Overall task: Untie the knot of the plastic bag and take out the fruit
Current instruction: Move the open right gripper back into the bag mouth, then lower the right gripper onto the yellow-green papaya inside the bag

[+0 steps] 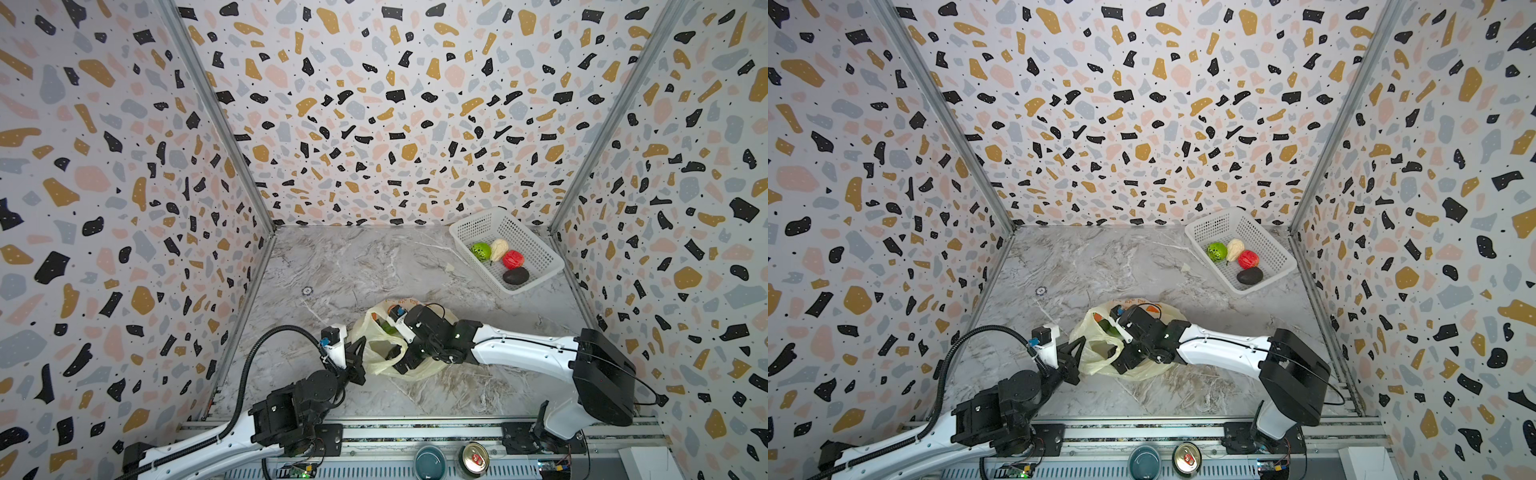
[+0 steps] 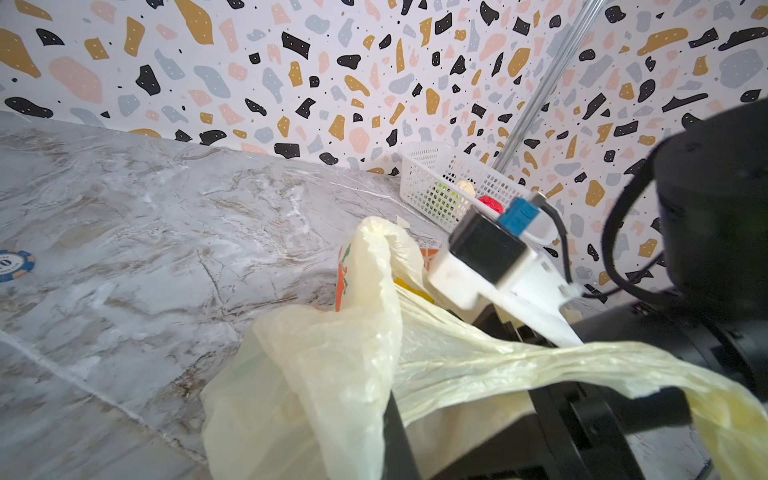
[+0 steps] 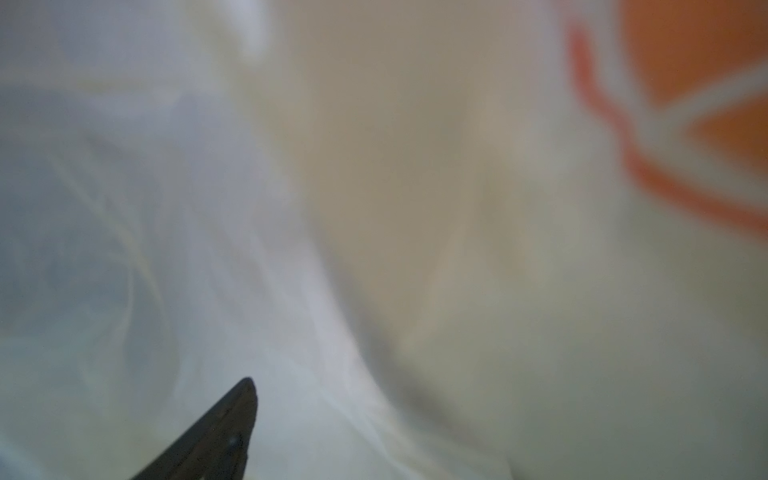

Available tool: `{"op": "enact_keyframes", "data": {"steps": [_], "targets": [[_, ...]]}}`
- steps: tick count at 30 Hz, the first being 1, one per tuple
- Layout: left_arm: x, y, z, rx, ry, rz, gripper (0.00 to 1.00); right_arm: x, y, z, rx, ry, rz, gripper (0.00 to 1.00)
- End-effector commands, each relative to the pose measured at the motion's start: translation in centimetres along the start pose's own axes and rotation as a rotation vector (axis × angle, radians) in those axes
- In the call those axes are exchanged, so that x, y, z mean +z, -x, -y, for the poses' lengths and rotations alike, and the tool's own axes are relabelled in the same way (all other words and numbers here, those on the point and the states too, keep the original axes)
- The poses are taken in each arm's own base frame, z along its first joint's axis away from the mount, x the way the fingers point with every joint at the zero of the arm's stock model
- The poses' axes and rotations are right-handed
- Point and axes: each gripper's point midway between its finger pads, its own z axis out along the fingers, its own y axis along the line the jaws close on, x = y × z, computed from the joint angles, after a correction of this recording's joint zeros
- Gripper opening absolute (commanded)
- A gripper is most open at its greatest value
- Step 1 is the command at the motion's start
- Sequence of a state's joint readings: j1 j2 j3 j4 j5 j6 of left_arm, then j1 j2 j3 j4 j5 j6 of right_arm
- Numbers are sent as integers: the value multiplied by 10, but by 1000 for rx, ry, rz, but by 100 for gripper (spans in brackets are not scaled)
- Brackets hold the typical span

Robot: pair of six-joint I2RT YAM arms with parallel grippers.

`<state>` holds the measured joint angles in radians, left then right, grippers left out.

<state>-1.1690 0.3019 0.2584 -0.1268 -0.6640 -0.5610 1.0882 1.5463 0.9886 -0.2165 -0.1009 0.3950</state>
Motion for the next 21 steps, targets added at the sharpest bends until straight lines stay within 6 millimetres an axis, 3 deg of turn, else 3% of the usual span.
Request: {"op": "enact_keyframes", "data": {"steps": [1, 6, 13, 21], "targets": [[-4, 19, 5, -29, -12, 54, 0, -19, -1, 10, -15, -77, 50, 91], [-5, 24, 5, -29, -7, 59, 0, -21, -10, 15, -37, -97, 34, 91], [-6, 36, 13, -31, -22, 72, 0, -9, -27, 6, -113, -106, -37, 90], [-3, 35, 21, -14, -41, 52, 0, -12, -33, -7, -195, -133, -53, 90]]}}
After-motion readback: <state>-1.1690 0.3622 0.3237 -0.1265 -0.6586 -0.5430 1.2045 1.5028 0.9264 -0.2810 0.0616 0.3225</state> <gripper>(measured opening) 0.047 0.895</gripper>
